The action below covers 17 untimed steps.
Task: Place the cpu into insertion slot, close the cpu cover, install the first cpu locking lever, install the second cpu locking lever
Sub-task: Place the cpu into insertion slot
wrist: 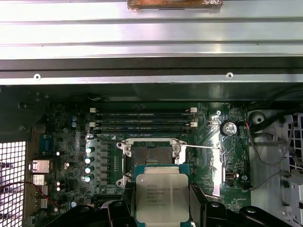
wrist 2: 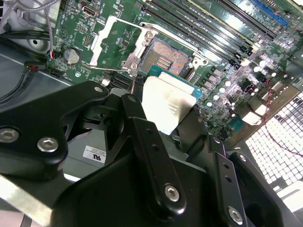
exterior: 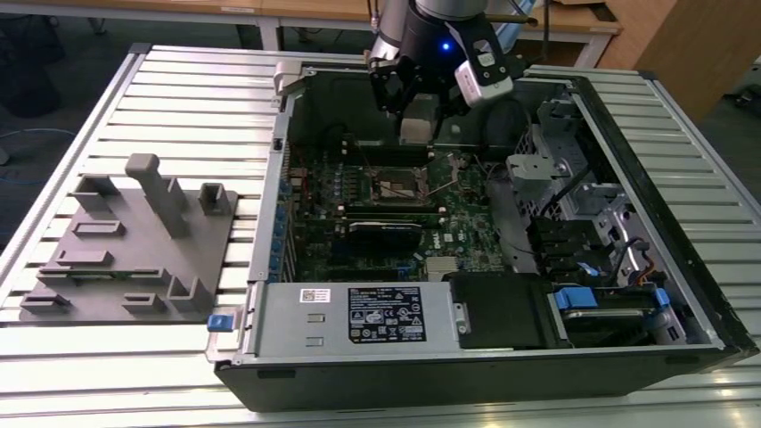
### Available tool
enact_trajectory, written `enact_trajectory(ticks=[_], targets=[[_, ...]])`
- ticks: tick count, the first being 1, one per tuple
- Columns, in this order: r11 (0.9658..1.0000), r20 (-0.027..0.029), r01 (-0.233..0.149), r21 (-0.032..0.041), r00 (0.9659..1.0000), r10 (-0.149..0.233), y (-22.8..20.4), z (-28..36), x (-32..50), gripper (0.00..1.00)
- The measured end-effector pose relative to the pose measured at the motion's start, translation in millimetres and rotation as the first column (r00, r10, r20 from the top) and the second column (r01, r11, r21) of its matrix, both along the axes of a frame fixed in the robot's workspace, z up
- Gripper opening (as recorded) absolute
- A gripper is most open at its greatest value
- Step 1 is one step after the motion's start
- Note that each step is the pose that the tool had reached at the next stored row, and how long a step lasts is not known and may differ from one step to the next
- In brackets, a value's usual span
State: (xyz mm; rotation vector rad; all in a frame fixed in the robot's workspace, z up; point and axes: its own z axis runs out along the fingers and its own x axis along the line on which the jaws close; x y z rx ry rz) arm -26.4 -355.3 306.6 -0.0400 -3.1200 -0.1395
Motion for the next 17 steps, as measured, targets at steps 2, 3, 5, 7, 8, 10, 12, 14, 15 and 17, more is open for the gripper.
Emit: enact_trajectory(ticks=[2, 3, 5, 7, 8, 10, 12, 14, 15, 17], targets=[[1.0000, 0.0000, 0.000, 0.0000, 1.0000, 0.000, 0.0, 0.0, 0.0, 0.54], [1.0000, 0.0000, 0.000, 0.0000, 1.0000, 0.000, 0.0, 0.0, 0.0, 0.54], [1.0000, 0.0000, 0.000, 0.0000, 1.0000, 0.000, 0.0, -0.2, 0.0, 0.54], [1.0000, 0.0000, 0.000, 0.0000, 1.0000, 0.000, 0.0, -0.2, 0.0, 0.54], [1.0000, 0.0002, 0.000, 0.0003, 1.0000, 0.000, 0.0, -0.6, 0.0, 0.54], [1.0000, 0.0001, 0.000, 0.0003, 1.0000, 0.000, 0.0, -2.5, 0.0, 0.54], [1.0000, 0.0001, 0.000, 0.0002, 1.0000, 0.000, 0.0, -4.9, 0.0, 0.54], [1.0000, 0.0000, 0.000, 0.0001, 1.0000, 0.000, 0.0, -7.1, 0.0, 0.54], [1.0000, 0.0000, 0.000, -0.0001, 1.0000, 0.000, 0.0, -7.5, 0.0, 0.54], [1.0000, -0.0001, 0.000, -0.0003, 1.0000, 0.000, 0.0, -7.6, 0.0, 0.54]])
